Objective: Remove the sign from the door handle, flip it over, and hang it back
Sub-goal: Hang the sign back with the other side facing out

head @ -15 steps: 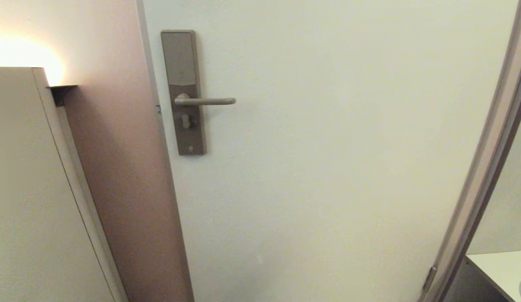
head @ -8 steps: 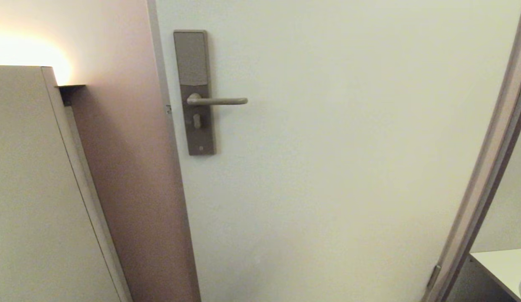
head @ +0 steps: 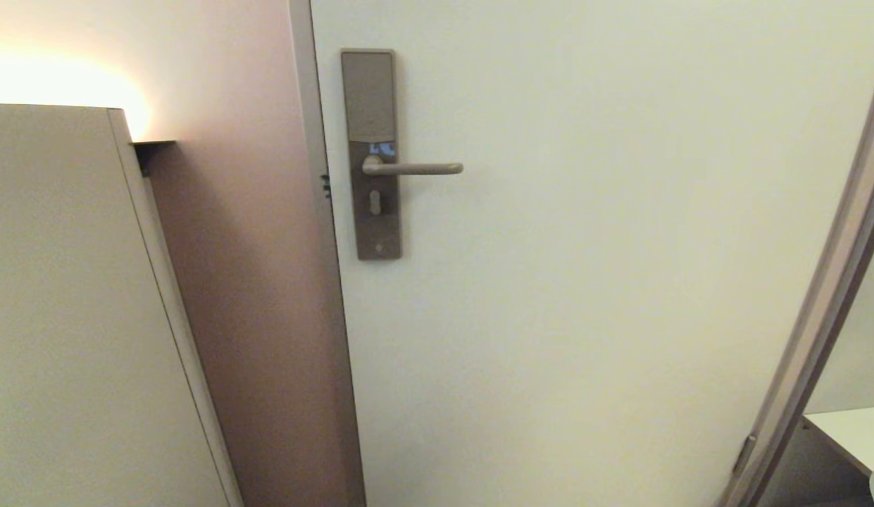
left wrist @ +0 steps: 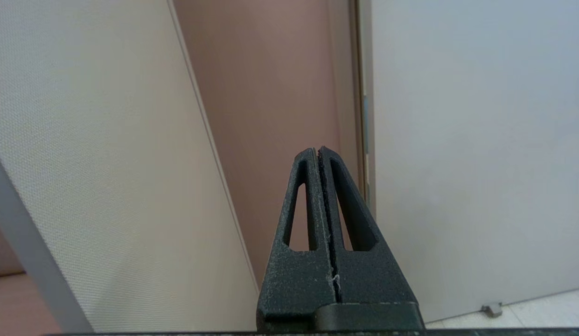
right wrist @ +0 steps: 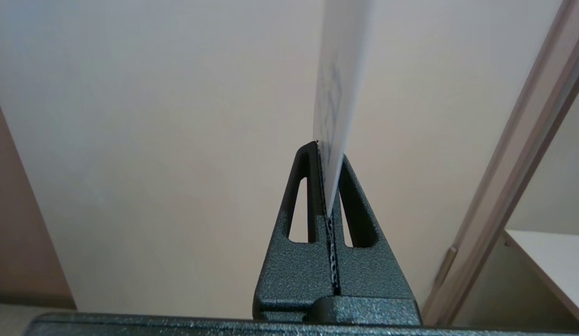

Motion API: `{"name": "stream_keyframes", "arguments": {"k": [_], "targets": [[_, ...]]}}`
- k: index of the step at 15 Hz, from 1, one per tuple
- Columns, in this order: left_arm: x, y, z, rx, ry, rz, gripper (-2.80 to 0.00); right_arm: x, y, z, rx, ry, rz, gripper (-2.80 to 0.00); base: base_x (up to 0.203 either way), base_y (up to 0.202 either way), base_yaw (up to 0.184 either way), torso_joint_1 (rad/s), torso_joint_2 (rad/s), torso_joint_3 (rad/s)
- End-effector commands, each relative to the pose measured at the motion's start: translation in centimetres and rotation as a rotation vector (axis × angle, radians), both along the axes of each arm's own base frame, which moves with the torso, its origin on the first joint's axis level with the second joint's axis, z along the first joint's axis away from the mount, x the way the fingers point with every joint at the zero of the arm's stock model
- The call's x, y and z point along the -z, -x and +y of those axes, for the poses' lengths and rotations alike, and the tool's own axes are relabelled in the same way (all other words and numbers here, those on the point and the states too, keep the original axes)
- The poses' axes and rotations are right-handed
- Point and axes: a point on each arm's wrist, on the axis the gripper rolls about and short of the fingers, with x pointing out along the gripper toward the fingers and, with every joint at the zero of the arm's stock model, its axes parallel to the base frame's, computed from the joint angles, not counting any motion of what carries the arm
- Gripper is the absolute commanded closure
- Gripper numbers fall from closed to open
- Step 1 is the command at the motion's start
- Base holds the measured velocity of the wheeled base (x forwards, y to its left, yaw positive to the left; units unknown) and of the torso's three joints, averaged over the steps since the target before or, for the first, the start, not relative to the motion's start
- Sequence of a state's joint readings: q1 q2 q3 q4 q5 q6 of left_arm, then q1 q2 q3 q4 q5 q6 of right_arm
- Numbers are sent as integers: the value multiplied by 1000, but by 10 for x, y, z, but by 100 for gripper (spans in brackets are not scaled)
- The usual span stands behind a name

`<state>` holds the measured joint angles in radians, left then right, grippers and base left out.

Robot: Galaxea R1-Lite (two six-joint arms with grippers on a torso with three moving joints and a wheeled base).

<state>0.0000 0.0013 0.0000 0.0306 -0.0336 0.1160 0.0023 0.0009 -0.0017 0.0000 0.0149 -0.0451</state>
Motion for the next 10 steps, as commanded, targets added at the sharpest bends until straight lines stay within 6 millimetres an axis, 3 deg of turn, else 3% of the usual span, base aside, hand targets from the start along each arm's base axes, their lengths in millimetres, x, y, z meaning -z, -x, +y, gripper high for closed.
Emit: {"name": "stream_keyframes", "arguments": {"k": [1, 10], "targets": [[0, 0, 0, 0, -1, -1, 0, 0, 0, 0, -1, 1, -1, 0, 0, 0, 0, 0, 0, 0], [0, 0, 0, 0, 1, -1, 0, 0, 0, 0, -1, 1, -1, 0, 0, 0, 0, 0, 0, 0]]}}
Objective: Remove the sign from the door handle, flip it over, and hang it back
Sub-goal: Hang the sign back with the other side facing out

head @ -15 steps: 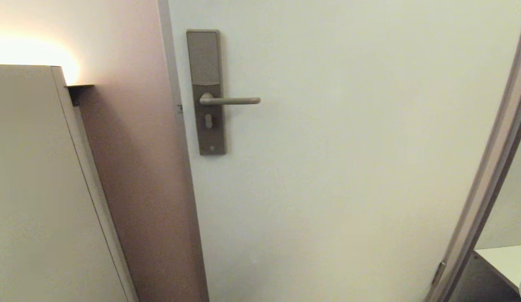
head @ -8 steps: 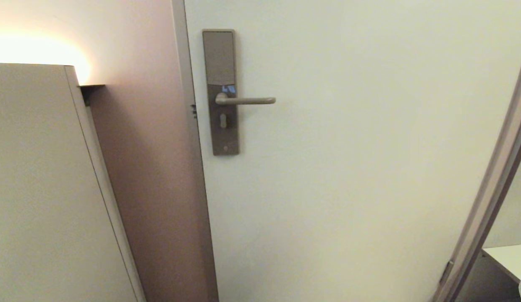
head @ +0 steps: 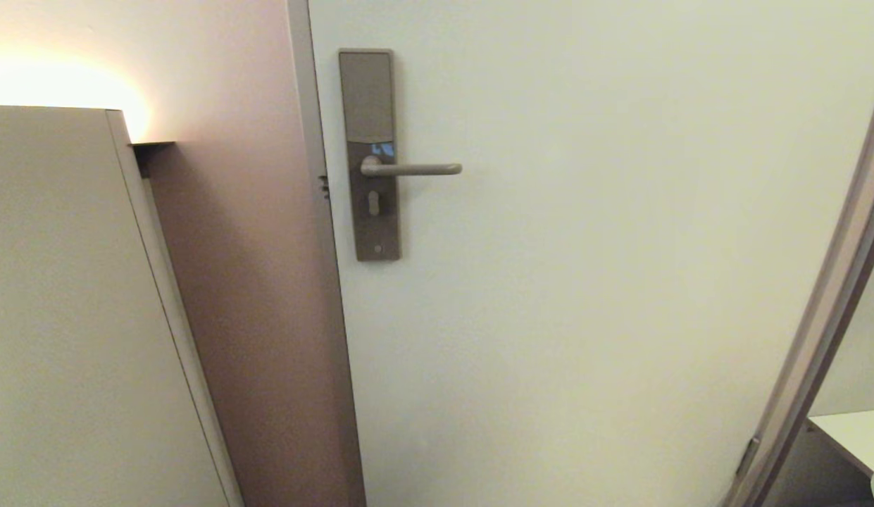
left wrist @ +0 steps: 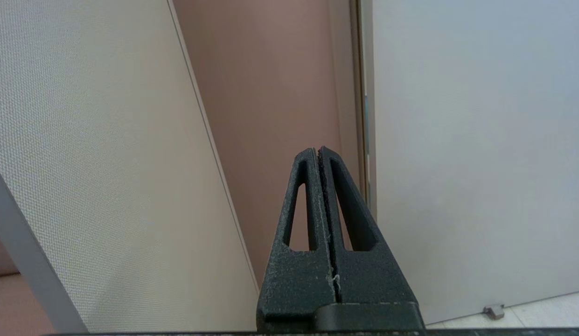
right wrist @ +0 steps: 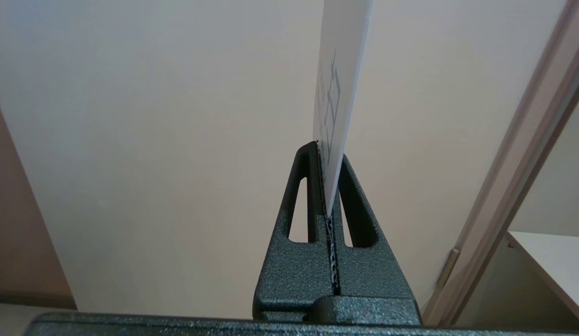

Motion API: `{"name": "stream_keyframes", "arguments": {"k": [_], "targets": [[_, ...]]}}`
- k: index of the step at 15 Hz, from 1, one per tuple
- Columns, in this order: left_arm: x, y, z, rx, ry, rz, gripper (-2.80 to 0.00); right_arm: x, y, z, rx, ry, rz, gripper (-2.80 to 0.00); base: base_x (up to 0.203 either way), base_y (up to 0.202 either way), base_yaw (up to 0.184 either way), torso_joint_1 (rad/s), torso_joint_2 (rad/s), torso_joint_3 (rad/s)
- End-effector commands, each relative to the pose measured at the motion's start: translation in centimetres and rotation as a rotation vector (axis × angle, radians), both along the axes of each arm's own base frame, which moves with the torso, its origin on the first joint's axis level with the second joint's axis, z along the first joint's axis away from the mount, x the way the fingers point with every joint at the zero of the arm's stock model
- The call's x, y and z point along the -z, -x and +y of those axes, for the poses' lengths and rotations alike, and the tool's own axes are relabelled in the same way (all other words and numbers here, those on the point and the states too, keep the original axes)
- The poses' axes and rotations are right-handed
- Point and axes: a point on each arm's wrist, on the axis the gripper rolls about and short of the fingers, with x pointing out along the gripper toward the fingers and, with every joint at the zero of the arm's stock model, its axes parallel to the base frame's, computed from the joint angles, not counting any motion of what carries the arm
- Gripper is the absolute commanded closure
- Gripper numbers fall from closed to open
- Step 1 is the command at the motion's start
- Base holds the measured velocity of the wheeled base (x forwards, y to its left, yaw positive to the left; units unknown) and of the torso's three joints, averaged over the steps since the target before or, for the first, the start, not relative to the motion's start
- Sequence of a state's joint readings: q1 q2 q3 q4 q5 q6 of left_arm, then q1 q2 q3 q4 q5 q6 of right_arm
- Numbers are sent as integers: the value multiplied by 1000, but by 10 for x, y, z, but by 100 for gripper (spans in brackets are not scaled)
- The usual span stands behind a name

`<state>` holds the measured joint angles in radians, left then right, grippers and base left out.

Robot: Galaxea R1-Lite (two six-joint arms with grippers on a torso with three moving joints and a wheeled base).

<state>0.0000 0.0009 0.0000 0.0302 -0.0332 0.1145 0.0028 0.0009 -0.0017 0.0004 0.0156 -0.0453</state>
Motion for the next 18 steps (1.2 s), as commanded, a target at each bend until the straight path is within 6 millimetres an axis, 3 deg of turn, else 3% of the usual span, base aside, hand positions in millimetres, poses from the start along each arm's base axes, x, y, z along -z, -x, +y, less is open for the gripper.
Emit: {"name": "stream_keyframes", "arguments": {"k": [1, 18], "targets": [[0, 0, 0, 0, -1, 0, 0, 0, 0, 0, 0, 1, 0, 0, 0, 0, 0, 0, 0, 0], [0, 0, 0, 1, -1, 0, 0, 0, 0, 0, -6, 16, -1, 0, 0, 0, 0, 0, 0, 0]]}}
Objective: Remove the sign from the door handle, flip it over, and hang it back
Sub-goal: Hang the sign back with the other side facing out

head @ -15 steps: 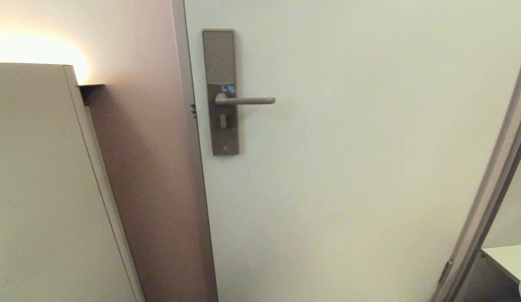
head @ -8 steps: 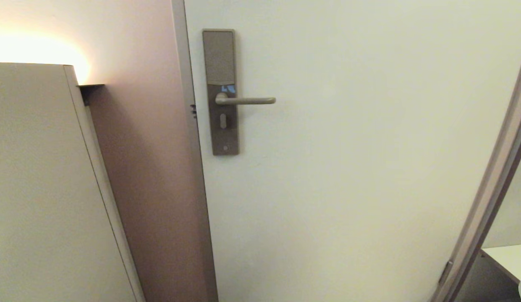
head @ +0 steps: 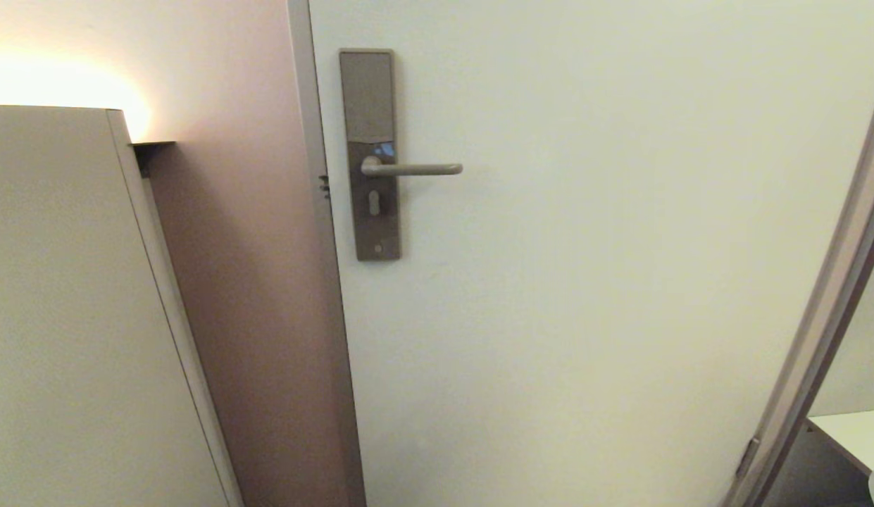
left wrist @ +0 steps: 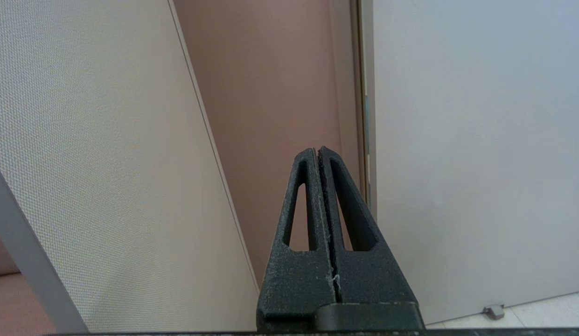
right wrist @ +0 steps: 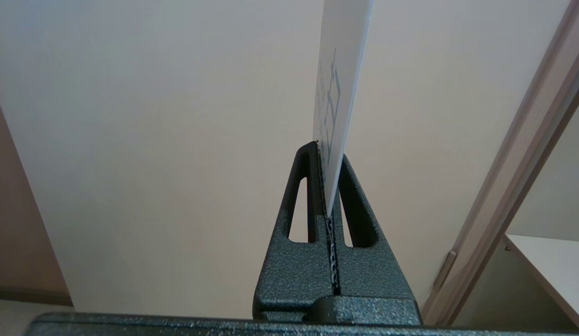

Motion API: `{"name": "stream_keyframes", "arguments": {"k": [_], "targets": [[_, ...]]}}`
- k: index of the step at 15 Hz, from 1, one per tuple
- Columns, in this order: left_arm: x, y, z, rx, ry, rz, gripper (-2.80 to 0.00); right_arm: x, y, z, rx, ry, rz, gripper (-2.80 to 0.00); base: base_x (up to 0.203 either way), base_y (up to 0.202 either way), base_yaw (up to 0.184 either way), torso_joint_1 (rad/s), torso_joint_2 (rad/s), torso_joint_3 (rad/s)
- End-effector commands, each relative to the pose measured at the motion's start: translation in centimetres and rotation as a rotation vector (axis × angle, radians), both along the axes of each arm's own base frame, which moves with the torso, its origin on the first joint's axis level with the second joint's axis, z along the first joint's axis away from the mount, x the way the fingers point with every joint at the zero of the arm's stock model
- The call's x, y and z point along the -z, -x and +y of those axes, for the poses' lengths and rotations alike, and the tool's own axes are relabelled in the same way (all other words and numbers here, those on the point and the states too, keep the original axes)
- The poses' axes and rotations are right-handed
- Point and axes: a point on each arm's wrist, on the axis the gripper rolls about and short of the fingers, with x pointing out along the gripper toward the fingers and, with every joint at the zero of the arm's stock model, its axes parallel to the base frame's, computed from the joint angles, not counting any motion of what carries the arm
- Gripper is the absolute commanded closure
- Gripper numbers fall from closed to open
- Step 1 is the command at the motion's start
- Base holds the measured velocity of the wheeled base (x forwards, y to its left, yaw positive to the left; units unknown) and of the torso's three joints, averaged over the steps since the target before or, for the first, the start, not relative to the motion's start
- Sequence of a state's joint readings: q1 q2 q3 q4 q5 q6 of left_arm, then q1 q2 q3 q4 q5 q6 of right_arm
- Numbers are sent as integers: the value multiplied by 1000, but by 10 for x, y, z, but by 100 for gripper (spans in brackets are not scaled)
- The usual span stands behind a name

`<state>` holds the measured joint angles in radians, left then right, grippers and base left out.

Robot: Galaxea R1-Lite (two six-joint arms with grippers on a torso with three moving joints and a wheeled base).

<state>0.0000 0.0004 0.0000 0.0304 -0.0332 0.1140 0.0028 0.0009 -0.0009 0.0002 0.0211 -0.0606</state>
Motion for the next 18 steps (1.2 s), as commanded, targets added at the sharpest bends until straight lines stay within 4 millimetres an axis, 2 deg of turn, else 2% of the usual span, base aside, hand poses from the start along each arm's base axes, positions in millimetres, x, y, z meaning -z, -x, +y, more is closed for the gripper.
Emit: {"name": "stream_keyframes", "arguments": {"k": [1, 8, 11, 18], "targets": [[0, 0, 0, 1, -1, 0, 0, 0, 0, 0, -1, 1, 2, 0, 0, 0, 0, 0, 0, 0], [0, 0, 0, -1, -1, 0, 0, -1, 1, 0, -15, 28, -1, 0, 0, 0, 0, 0, 0, 0], [0, 0, 0, 1, -1, 0, 0, -9, -1, 1, -36, 37, 8, 0, 0, 0, 0, 0, 0, 0], [0, 0, 0, 0, -1, 0, 0, -62, -27, 2, -114, 30, 73, 0, 0, 0, 0, 0, 0, 0]]}}
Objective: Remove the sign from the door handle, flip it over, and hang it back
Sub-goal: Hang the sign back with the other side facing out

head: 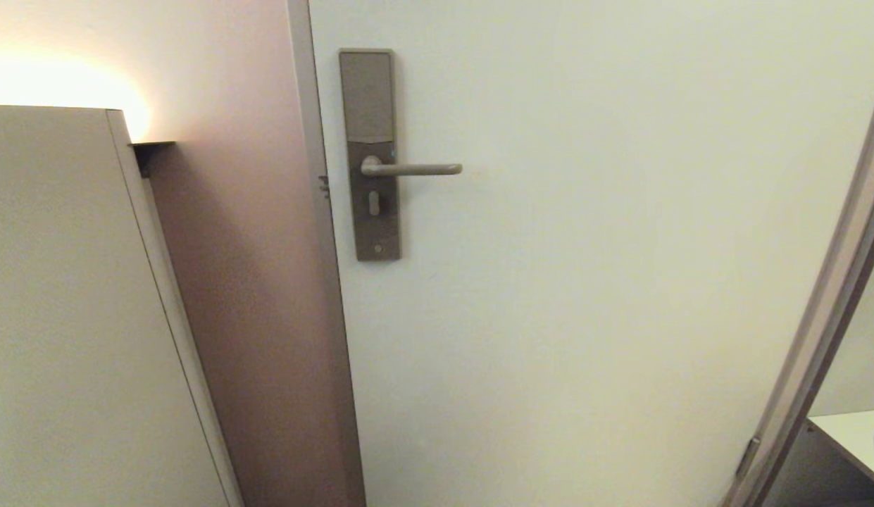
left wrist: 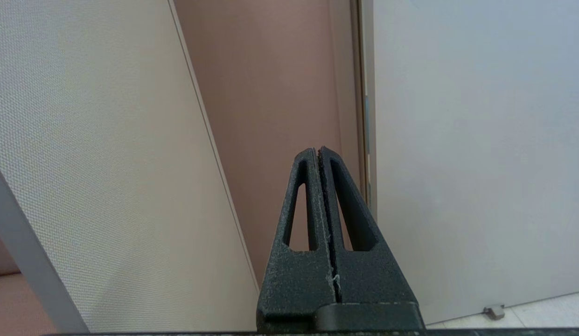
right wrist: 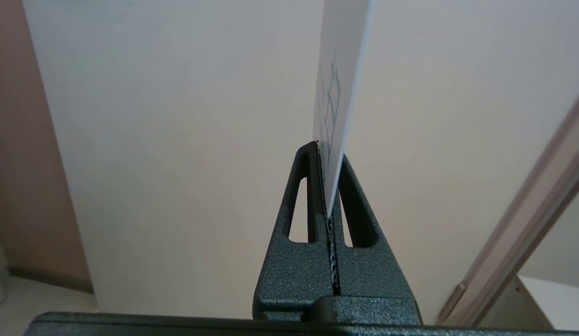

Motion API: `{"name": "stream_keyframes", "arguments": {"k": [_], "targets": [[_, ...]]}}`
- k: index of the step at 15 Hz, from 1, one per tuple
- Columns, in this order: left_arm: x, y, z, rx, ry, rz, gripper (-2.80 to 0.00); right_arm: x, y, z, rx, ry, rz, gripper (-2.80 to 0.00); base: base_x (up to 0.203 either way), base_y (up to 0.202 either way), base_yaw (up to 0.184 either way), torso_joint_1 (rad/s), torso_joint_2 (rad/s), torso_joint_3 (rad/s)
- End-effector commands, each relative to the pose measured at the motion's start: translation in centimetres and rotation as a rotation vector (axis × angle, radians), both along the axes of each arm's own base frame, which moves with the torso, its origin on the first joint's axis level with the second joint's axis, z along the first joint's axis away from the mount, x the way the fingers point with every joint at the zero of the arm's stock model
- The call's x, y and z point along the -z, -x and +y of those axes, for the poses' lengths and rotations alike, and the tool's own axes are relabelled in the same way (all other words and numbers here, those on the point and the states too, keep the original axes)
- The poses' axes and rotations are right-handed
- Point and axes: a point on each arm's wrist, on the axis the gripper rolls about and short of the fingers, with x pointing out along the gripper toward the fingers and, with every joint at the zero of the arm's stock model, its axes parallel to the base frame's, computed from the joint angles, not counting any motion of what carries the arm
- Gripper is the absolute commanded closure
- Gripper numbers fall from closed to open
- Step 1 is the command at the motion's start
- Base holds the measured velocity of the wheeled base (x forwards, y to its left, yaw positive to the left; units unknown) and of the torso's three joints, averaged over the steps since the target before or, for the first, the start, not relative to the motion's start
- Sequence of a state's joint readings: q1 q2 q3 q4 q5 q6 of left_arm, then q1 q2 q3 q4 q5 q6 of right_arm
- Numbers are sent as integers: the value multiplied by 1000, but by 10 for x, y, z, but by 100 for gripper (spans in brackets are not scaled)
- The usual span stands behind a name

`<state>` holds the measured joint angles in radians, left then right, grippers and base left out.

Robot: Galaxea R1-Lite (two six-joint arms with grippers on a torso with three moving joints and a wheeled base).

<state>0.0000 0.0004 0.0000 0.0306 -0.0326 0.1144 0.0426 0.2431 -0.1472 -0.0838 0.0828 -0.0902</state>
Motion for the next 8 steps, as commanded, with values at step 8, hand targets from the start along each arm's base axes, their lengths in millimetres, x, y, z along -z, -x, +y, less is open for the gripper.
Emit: {"name": "stream_keyframes", "arguments": {"k": [8], "targets": [[0, 0, 0, 0, -1, 0, 0, -69, -77, 5, -41, -10, 148, 0, 0, 0, 0, 0, 0, 0]]}}
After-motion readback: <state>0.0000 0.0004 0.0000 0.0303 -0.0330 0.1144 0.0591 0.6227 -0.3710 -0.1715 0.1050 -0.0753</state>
